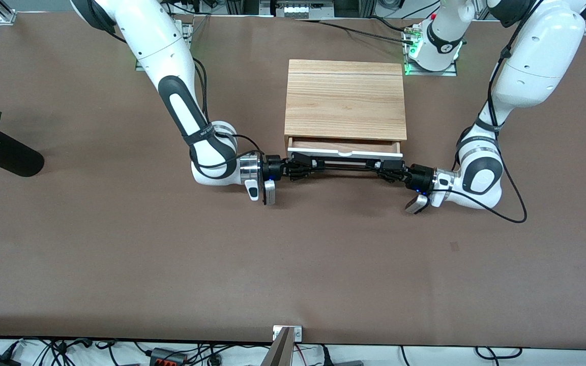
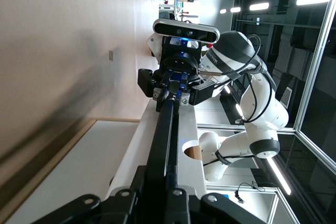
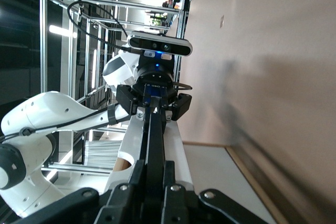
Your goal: Pull top drawer with both arms simultaneously
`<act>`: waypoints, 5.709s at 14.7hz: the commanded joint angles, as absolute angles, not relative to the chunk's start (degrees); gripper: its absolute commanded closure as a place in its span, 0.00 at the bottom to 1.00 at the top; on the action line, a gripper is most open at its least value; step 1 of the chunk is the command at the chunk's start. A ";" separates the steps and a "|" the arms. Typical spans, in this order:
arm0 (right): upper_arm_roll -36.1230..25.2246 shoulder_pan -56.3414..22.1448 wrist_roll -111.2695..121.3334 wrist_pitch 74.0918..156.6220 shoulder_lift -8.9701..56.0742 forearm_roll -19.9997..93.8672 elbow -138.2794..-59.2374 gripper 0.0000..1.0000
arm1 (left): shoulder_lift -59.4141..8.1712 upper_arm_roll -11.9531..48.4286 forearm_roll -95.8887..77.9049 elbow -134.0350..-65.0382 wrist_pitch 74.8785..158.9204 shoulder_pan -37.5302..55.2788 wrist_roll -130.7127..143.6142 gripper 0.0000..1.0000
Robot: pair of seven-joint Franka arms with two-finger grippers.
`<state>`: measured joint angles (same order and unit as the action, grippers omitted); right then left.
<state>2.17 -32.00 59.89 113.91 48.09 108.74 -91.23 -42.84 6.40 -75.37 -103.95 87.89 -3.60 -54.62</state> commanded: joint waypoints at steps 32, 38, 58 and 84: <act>-12.02 -29.09 11.28 121.29 46.68 87.11 -78.40 0.00 | -43.16 5.54 -45.83 -70.85 86.92 -5.98 -18.39 0.00; -23.02 -29.71 -6.56 121.20 42.38 63.07 -74.53 0.00 | -39.39 5.71 -15.79 -67.76 86.84 -5.36 -15.39 0.00; -44.77 -26.48 -13.01 92.29 32.98 31.12 -66.44 0.00 | 3.95 1.58 -1.15 -103.62 101.69 -0.53 -1.58 0.00; 4.75 6.86 -9.76 89.99 13.54 3.95 -79.37 0.00 | -0.44 2.46 0.70 -94.22 93.34 -1.05 -1.67 0.00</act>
